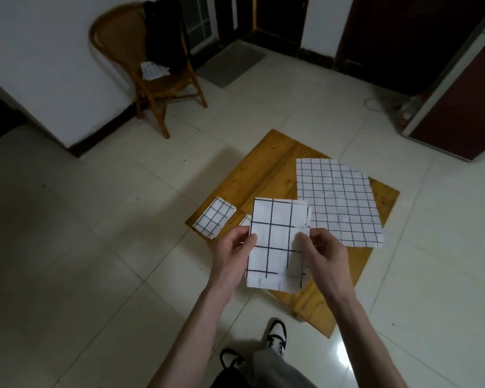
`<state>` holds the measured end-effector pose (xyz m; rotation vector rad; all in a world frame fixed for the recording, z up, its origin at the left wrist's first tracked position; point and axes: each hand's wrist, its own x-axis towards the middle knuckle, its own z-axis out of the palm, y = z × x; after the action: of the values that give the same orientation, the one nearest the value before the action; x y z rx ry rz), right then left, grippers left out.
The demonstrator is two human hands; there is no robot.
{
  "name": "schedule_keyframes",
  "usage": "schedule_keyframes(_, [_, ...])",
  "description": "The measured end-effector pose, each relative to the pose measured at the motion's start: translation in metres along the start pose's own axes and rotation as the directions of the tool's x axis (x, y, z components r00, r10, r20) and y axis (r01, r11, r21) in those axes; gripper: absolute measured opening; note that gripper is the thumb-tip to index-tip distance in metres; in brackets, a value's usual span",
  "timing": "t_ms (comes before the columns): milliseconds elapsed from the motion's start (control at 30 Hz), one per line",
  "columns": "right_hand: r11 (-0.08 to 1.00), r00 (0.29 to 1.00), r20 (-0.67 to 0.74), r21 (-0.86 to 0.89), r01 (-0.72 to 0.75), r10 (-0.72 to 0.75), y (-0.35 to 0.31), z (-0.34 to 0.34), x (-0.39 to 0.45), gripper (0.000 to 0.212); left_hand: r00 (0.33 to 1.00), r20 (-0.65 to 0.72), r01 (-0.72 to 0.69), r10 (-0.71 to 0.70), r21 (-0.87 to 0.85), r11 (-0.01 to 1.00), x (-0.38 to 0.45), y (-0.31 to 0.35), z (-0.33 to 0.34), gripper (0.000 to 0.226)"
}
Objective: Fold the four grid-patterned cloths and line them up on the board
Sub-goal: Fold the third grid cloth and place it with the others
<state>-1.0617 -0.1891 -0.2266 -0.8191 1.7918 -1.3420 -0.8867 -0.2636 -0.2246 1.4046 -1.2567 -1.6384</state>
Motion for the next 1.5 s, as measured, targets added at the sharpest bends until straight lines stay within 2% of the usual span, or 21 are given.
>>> schedule_keyframes(133, [1.0,0.997,-0.071,0.001,-0.012,0.012,0.011,-0.014,0.008,0.01,0.998,0.044,0.052,-0.054,0.055,0.997,0.009,-0.006,0.016,0.012])
schedule_keyframes(400, [0.996,0.991,-0.116,-0.056,-0.067,0.06,0.046,-0.026,0.015,0.008,0.998,0.005,0.059,-0.061,0.143,0.988,0.031,-0.017,0.044,0.019])
schedule_keyframes(800, [0.97,0.948,-0.272,-0.13,-0.207,0.166,0.081,0.008,0.029,0.001,0.978,0.184,0.039,-0.097,0.295,0.955,0.103,-0.05,0.035,0.019])
schedule_keyframes(1133, [0.95,0.871,-0.401,0.001,-0.311,0.285,0.129,0.031,0.046,0.006,0.957,0.256,0.035,-0.138,0.368,0.929,0.152,-0.099,0.037,0.016])
schedule_keyframes(1500, [0.923,0.867,-0.363,-0.045,-0.381,0.34,0.223,0.04,0.074,0.008,0.965,0.236,0.004,-0.114,0.422,0.906,0.199,-0.194,0.049,0.016])
